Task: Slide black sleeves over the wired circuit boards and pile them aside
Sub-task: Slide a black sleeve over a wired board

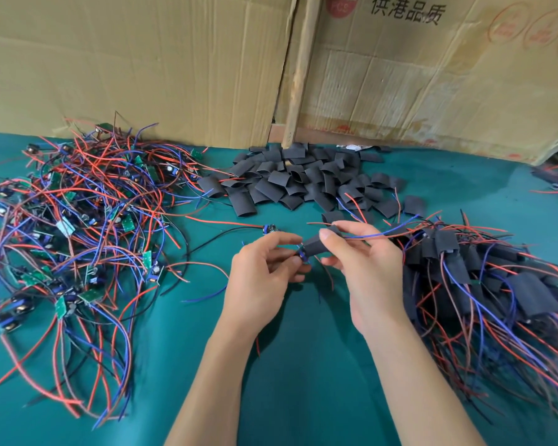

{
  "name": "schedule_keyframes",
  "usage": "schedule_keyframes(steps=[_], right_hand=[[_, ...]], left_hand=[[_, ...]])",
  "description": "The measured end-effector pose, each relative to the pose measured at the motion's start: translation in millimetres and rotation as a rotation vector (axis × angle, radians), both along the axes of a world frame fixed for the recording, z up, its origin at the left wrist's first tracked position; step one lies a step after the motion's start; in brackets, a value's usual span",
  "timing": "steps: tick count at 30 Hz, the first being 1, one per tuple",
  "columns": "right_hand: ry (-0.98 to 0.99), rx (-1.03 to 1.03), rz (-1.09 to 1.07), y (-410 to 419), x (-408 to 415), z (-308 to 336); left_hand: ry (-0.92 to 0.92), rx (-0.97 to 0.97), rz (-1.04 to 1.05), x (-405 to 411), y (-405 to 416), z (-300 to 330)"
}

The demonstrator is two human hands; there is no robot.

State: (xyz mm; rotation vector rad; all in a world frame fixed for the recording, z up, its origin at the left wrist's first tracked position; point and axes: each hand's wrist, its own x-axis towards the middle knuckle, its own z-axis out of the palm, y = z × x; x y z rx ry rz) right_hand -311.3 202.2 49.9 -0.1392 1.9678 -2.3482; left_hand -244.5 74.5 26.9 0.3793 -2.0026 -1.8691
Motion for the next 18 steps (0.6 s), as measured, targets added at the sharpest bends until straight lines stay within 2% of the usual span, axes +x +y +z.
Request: schedule_keyframes(steps=[4,10,14,18], right_hand=[[0.001,0.049,0.035,4.3,-2.1,1.5],[-0.013,-0.003,0.020,0.9,2.1,4.0],[0.084,-0.004,-0.021,-1.2,5.8,5.7],[0.033,0.027,0.076,-9.1,13.0,3.8]], left_hand=[[-0.007,0.018,-0.012,0.0,1.9,-1.2],[0.035,0.027,0.023,-1.3,1.4,1.2],[0.060,0.117,0.004,0.3,-1.7,4.8],[0.022,-0.015,0.019,0.2,0.5,3.5]])
